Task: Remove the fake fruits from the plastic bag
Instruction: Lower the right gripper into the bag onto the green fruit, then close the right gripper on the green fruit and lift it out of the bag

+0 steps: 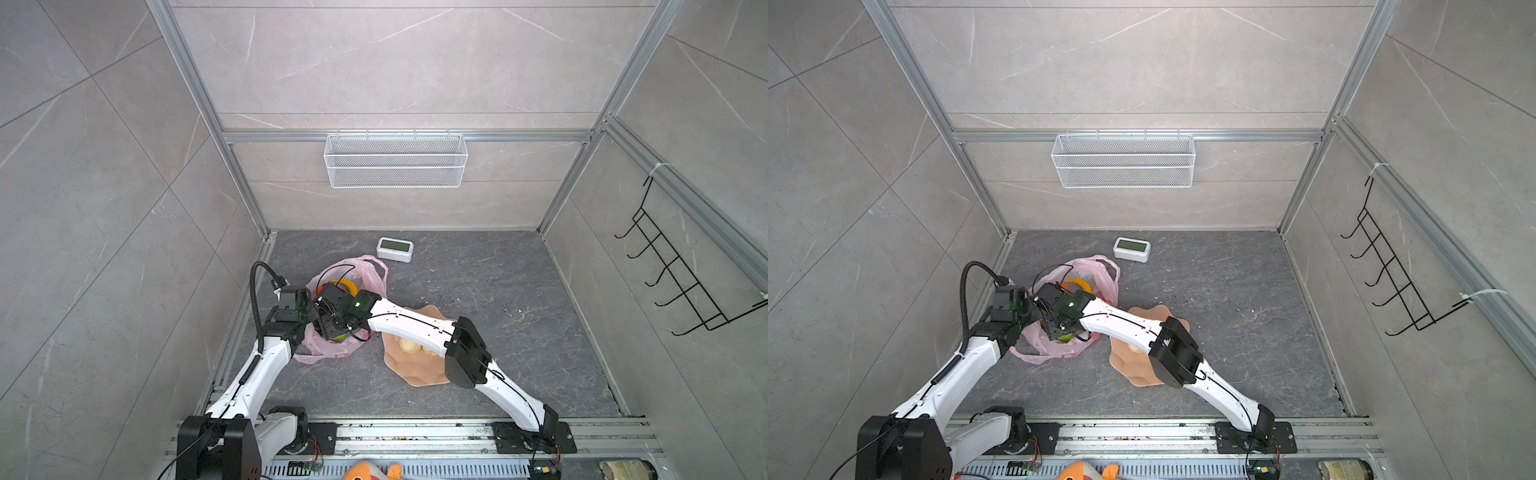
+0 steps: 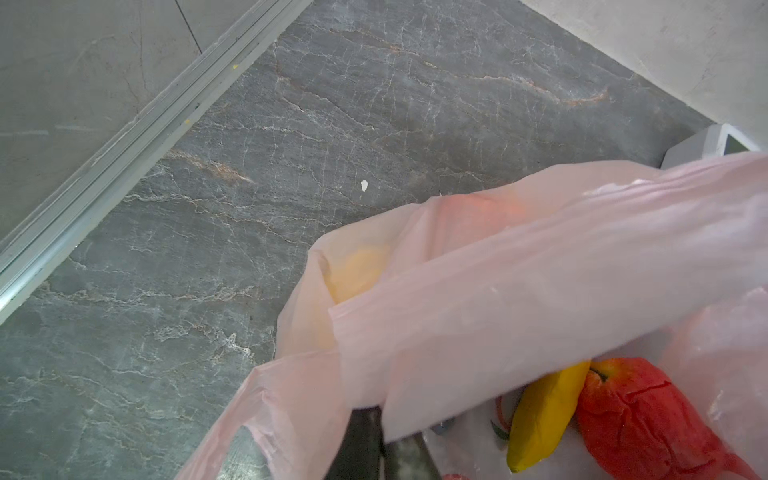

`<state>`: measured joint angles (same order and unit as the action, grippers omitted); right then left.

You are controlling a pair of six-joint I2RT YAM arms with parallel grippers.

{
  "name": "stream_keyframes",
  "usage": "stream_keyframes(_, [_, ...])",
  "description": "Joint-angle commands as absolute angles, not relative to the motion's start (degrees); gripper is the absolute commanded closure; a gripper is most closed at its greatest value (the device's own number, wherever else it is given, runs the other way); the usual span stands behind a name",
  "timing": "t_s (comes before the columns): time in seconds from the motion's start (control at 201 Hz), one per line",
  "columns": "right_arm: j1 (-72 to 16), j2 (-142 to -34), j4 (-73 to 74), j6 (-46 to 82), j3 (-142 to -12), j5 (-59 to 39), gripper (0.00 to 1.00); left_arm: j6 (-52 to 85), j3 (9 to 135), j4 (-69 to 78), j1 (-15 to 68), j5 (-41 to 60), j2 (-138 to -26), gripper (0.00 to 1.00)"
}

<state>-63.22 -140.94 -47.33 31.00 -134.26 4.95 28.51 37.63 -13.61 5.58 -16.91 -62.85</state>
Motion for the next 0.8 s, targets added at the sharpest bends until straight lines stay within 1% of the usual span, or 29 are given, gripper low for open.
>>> stream_keyframes(0.0, [-62.6,-134.6,-45.9,29.8,-130.5,5.3,0.32,27.6,37.2,-13.2,5.6,-18.5,-62.4,1.00])
stream_keyframes(0.398, [-60.0,-115.7,-46.8,25.0,-108.7,4.7,0.32,27.3,37.2,-13.2,5.6,-18.8,-63.0,1.00])
stream_keyframes(0.637, [-58.4,-104.7,-53.4,23.0,-95.4,6.1,0.32,27.3,37.3,-13.0,5.6,-18.6,-63.7,1.00])
stream_keyframes(0.792, [-58.4,-101.4,-60.0,22.7,-90.3,6.2,0.32,27.3,37.3,-12.9,5.6,-18.4,-63.7,1.00])
